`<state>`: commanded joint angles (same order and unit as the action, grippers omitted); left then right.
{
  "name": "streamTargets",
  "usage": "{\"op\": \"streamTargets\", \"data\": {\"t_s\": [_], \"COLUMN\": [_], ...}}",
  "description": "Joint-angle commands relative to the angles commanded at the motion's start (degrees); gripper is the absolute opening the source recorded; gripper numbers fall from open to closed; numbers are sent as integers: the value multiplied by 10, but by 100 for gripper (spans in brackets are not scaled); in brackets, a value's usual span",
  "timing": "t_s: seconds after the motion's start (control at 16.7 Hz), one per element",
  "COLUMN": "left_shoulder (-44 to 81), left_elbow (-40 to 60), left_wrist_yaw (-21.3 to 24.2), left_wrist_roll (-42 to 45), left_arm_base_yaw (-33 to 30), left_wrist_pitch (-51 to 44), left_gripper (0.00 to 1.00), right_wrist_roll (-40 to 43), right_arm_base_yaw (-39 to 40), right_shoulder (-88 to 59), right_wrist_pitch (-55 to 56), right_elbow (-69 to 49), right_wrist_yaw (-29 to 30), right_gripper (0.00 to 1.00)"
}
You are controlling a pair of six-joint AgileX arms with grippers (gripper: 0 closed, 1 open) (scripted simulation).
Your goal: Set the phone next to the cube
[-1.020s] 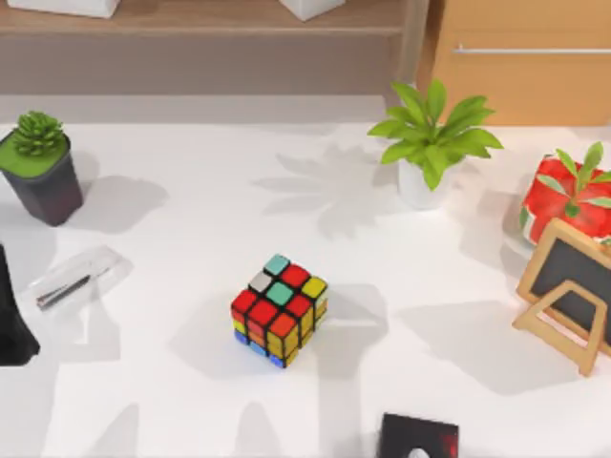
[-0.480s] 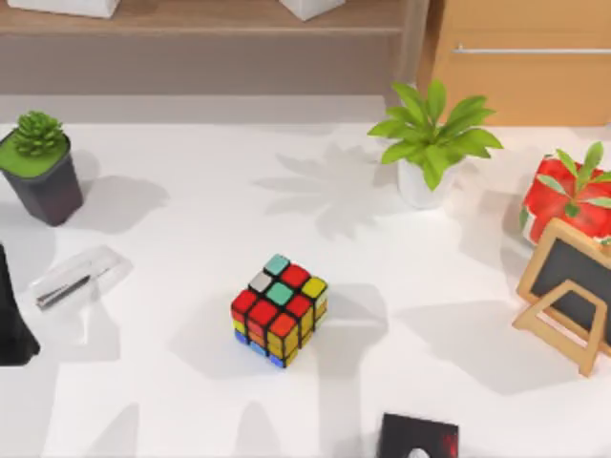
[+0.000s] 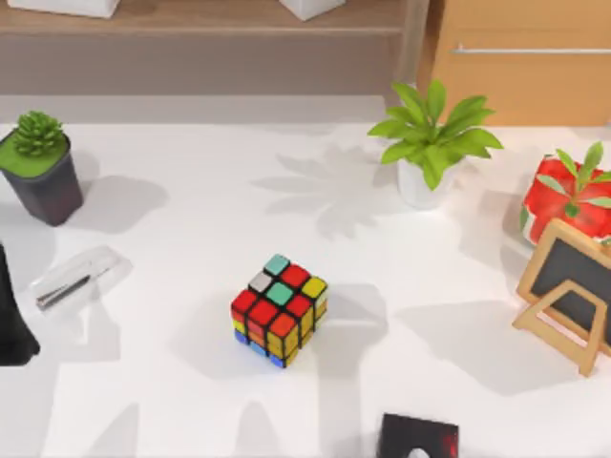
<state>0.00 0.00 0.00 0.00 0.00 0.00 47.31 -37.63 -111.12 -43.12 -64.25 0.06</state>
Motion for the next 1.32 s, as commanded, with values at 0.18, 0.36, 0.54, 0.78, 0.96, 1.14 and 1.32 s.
{"op": "streamTargets", "data": {"t_s": [0.18,0.36,0.54,0.78,0.96,1.14,1.32], "left_shoulder": [0,0,0,0,0,0,0], "left_elbow": [0,0,0,0,0,0,0], "left_wrist_yaw": [0,0,0,0,0,0,0], "left_wrist_roll": [0,0,0,0,0,0,0], "left_arm_base_yaw": [0,0,0,0,0,0,0], "left_wrist_pitch": [0,0,0,0,0,0,0], "left_gripper": [100,100,100,100,100,100,100], "right_wrist_roll": [-3,-3,-3,-8,-45,-117,-211], "right_arm_base_yaw": [1,1,1,3,22,62,121], "right_shoulder": [13,25,31,33,62,95,125], "right_wrist_pitch": [-15,-42,-51,-51,-58,-70,-85], "right_elbow": [-6,-18,-23,-26,-54,-85,-116], "right_wrist_yaw": [-4,-4,-4,-5,-14,-30,-49], "right_gripper": [0,0,0,0,0,0,0]}}
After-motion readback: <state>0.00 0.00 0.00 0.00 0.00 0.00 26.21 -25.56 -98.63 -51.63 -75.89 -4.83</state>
